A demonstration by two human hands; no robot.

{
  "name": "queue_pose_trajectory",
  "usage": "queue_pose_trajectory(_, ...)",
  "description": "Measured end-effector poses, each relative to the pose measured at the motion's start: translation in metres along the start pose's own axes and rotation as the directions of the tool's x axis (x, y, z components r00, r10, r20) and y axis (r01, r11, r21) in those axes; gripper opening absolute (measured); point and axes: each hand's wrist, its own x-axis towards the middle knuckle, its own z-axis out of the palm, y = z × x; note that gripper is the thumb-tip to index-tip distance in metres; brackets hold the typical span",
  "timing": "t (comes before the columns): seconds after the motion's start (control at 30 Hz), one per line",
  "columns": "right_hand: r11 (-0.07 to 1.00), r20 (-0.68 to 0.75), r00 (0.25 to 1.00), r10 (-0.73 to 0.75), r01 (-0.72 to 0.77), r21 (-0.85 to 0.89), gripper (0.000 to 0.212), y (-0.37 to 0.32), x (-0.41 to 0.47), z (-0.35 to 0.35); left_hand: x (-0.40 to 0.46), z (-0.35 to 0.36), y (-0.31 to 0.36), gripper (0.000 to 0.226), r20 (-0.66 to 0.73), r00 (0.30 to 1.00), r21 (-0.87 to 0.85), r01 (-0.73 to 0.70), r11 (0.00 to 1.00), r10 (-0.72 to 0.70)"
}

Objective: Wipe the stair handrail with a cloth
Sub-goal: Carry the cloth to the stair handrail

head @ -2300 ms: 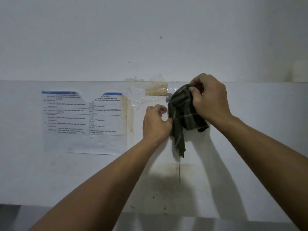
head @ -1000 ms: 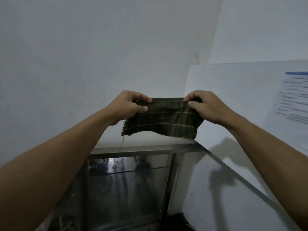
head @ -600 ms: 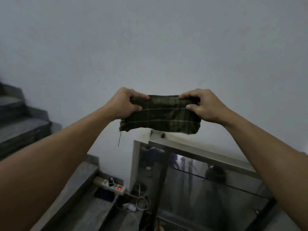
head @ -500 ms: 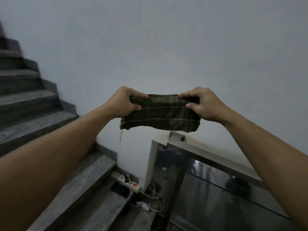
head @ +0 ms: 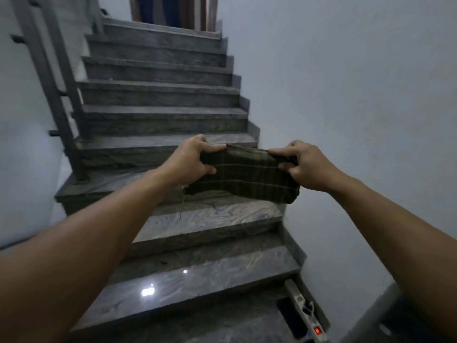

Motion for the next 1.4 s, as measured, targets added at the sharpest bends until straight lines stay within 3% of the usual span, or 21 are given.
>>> queue_pose_trajectory(0.13,0.99,0.072,0.987,-0.141,0.139,0.04,0.041,-0.021,0.091,0.043,0.02,-0.051,-0.066,0.072,-0.069,0.995,0.159,0.088,0.983,-0.078)
queue_pose_trajectory(0.27,0.971,0.161,0.958,-0.236,0.228,0.066,0.041,-0.051,0.188,0.067,0.053,-0.114,-0.121,0.071,-0.111,0.986,0.273,0.153,0.95,-0.127)
queue_pose_trajectory(0.43,0.95,0.153,0.94,-0.304,0.289,0.116,0.044,-0.086,0.289,0.07,0.1,-0.185,-0.154,0.08,-0.142,0.978,0.387,0.2,0.9,-0.156)
queue_pose_trajectory(0.67,0.917,0.128,0.909,-0.397,0.386,0.102,0.043,-0.101,0.414,0.061,0.176,-0.257,-0.191,0.081,-0.209,0.978,0.567,0.145,0.811,-0.029)
queue_pose_trajectory(0.77,0.904,0.122,0.898,-0.422,0.407,0.129,0.041,-0.096,0.468,0.057,0.211,-0.276,-0.209,0.078,-0.163,0.985,0.667,0.07,0.742,0.054)
queue_pose_trajectory(0.87,0.893,0.121,0.889,-0.443,0.425,0.148,0.039,-0.093,0.525,0.049,0.249,-0.3,-0.218,0.071,-0.135,0.99,0.75,0.073,0.657,0.044)
queue_pose_trajectory(1.2,0.837,0.077,0.839,-0.538,0.522,0.165,0.032,-0.133,0.699,0.001,0.356,-0.416,-0.223,0.064,-0.087,0.996,0.817,0.086,0.57,-0.026)
queue_pose_trajectory(1.4,0.795,0.027,0.802,-0.597,0.586,0.158,0.034,-0.168,0.8,-0.008,0.43,-0.491,-0.257,0.058,-0.193,0.979,0.817,0.201,0.54,-0.073)
